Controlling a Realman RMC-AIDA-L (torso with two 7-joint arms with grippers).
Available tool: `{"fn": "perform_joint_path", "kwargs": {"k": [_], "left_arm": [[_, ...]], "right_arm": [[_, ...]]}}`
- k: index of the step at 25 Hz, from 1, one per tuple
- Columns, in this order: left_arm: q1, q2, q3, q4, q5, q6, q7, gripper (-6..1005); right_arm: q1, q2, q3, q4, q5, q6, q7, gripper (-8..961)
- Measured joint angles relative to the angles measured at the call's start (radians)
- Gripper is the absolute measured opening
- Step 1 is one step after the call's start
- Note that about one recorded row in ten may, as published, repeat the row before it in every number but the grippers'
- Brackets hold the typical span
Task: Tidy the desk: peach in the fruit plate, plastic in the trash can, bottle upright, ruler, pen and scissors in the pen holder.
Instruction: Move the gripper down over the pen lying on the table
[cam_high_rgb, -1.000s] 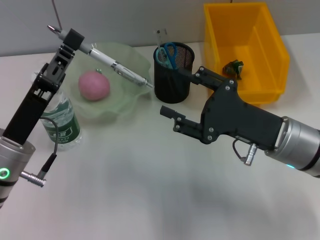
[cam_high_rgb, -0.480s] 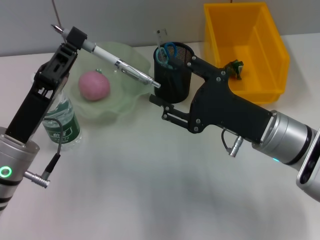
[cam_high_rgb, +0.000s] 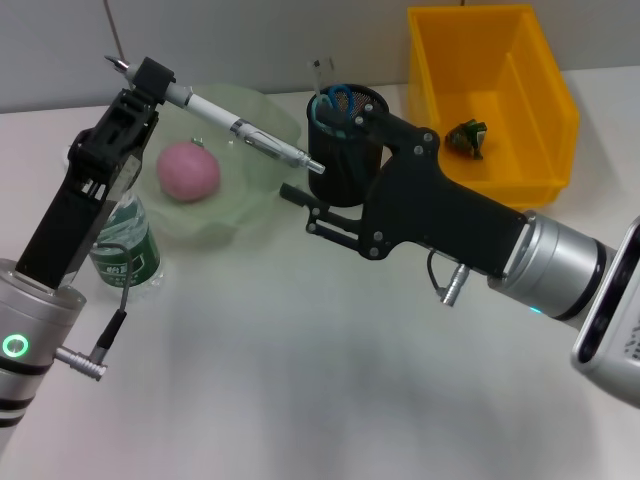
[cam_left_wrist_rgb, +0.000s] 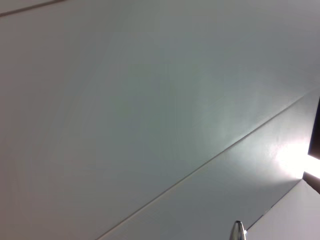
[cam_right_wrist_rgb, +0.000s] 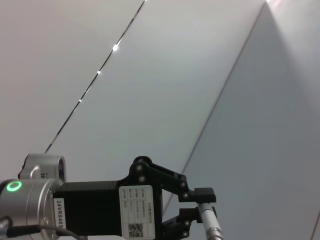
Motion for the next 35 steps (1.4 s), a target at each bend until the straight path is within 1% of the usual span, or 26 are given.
{"fn": "perform_joint_path", "kwargs": {"k": [2,15,35], "left_arm": [[-0.001,0.0,-0.002,-0.006,0.0,-0.001,-0.001,143],[0.003,0.0,-0.013,-0.034,0.001,-0.006,-0.012,144],[-0.003,0.0,-0.018,-0.037,0.001,-0.008,-0.023,144]], "right_arm": [[0.013,0.0,0.0,0.022,0.0,0.005,-0.038,672],[0.043,0.0,0.004,0.036,0.0,0.007,-0.088,668],[0.062,0.0,0.004,0.037,0.0,0.027,-0.103,665]]}}
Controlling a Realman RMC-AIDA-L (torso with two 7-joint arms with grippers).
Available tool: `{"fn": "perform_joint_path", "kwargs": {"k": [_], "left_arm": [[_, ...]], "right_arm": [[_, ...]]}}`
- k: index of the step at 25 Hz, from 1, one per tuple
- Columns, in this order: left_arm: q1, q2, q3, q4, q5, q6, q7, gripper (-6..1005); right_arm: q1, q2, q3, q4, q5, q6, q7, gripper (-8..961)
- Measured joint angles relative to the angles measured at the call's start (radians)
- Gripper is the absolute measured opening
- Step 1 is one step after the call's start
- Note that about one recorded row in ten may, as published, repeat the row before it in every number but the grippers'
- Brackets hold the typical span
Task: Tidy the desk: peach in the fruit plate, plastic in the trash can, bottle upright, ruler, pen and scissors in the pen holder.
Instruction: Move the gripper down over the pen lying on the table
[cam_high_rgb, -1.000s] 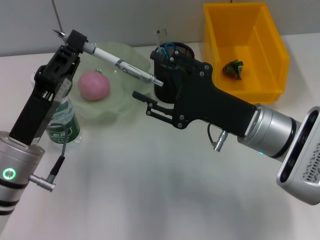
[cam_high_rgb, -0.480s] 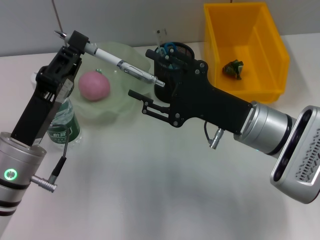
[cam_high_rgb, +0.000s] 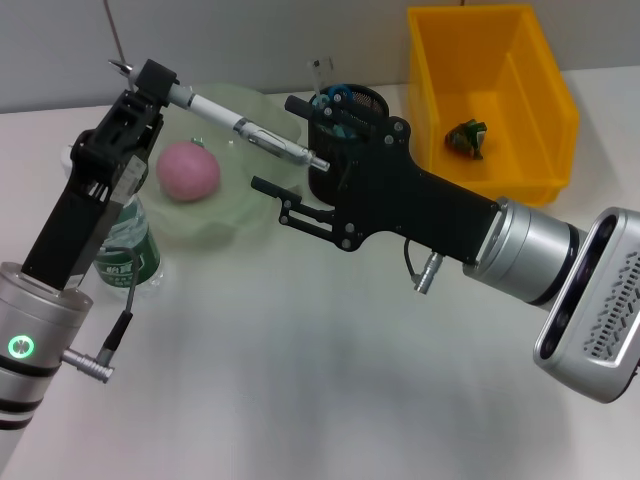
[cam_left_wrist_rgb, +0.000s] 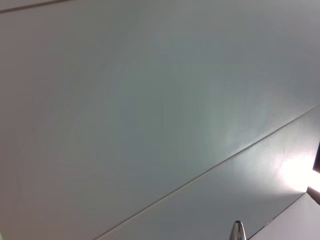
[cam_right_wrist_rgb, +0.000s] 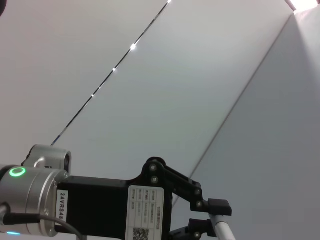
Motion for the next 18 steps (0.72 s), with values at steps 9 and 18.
{"fn": "perform_joint_path", "kwargs": {"k": [9,18], "left_arm": [[0.003,0.0,-0.01,0.0,0.0,0.0,-0.005,144],[0.005,0.0,-0.01,0.0,0.0,0.0,-0.005,143]], "right_arm": [[0.01,0.0,0.001,0.0,0.0,0.0,-0.001,664],[0.016,0.0,0.003,0.0,0.0,0.003,-0.001,615]]}}
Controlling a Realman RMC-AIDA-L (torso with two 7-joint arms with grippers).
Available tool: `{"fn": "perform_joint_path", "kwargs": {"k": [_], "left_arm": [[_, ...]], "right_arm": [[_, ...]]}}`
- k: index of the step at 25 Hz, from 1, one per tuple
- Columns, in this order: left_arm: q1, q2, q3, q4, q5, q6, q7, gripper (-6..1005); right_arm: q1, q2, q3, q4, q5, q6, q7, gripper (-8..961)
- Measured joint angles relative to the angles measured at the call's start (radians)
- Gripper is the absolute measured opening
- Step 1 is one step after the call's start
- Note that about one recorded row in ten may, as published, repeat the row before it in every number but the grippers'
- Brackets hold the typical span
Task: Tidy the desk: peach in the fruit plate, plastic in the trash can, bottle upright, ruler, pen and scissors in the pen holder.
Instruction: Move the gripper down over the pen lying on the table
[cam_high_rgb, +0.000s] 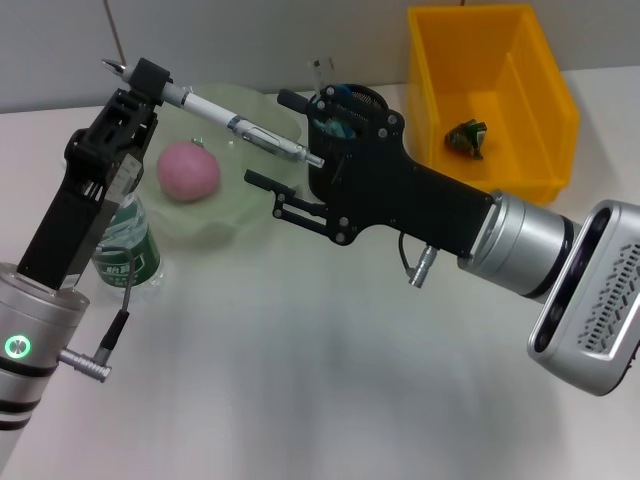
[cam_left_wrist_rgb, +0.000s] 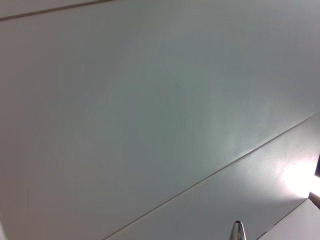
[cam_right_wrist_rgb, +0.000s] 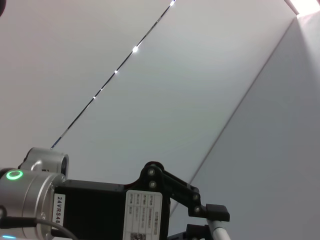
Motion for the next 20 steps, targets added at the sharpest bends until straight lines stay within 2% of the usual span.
{"fn": "perform_joint_path", "kwargs": {"k": [16,20], "left_arm": [[-0.001,0.0,0.0,0.0,0.001,0.002,0.0,143],[-0.002,0.0,0.0,0.001,0.006,0.002,0.0,144]], "right_arm": [[0.006,0.0,0.0,0.0,0.0,0.014,0.0,458],[0.006,0.0,0.0,0.0,0.0,0.014,0.0,455]]}}
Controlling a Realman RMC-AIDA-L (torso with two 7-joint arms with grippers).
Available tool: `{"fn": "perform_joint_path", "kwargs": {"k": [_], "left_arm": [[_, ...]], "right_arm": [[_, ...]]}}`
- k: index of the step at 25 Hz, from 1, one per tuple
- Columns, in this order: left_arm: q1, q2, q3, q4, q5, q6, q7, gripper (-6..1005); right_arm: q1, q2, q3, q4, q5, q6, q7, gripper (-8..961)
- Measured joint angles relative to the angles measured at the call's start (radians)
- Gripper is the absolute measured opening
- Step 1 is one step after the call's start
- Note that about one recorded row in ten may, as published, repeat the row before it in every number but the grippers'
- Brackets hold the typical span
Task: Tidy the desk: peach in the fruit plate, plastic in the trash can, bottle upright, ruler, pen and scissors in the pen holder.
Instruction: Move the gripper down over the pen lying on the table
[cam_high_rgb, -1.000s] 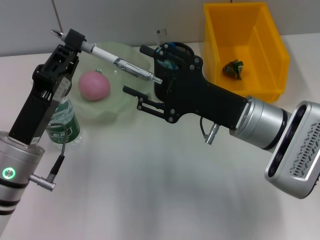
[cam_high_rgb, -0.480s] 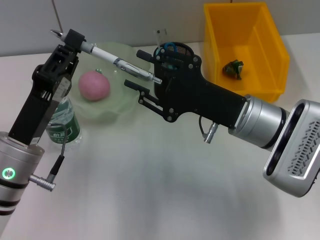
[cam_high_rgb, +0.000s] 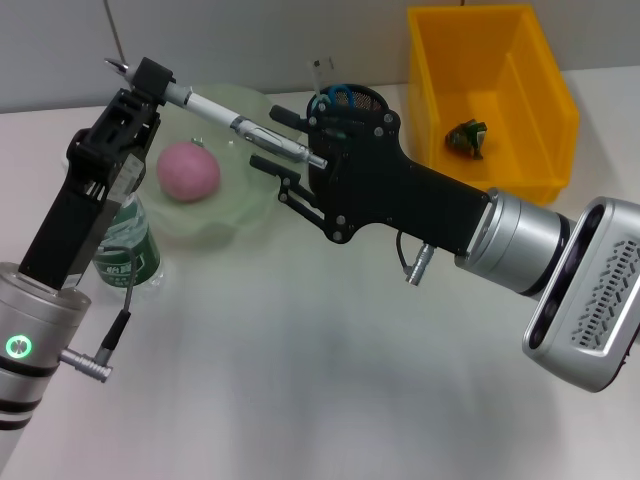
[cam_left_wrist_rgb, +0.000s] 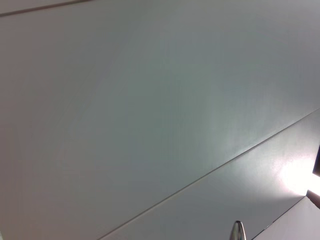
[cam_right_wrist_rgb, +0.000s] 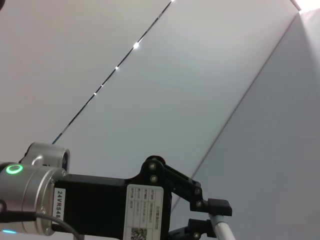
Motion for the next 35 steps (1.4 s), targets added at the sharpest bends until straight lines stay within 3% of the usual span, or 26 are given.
{"fn": "perform_joint_path", "kwargs": {"k": [1,3,35], "left_arm": [[0.0,0.0,0.0,0.0,0.0,0.0,0.0,144],[0.001,0.0,0.0,0.001,0.0,0.0,0.0,144],[0.007,0.0,-0.009,0.0,0.002,-0.006,0.0,144]], "right_arm": [[0.0,0.0,0.0,0.0,0.0,-0.001,0.0,454],[0.0,0.0,0.0,0.0,-0.003,-0.005,0.0,261],[-0.002,0.0,-0.012,0.01,-0.008,-0.011,0.002,168]]}}
